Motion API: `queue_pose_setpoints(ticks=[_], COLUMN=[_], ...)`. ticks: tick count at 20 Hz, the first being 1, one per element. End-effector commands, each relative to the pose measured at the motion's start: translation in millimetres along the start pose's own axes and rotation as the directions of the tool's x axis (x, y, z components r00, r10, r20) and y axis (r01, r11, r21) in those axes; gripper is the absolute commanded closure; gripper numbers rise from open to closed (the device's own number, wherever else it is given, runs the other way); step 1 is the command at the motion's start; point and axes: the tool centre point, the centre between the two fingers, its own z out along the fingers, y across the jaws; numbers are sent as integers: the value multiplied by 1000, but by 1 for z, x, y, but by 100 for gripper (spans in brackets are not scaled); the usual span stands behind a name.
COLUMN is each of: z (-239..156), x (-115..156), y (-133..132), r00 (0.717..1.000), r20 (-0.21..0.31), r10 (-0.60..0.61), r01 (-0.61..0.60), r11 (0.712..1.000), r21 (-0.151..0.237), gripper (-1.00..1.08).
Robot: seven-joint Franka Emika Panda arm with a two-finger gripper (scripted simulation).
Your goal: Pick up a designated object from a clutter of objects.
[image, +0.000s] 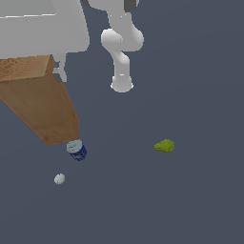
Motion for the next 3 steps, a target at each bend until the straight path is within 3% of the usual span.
queue_pose_setpoints(ticks=[1, 3], z=[-7, -7], x=[0, 0], y=[0, 0], r00=[1000, 1000], r20=[-10, -10], r10=[0, 0], r01=[0, 0], r11=[1000, 1000], r21=[-4, -4], gripper=[108, 108])
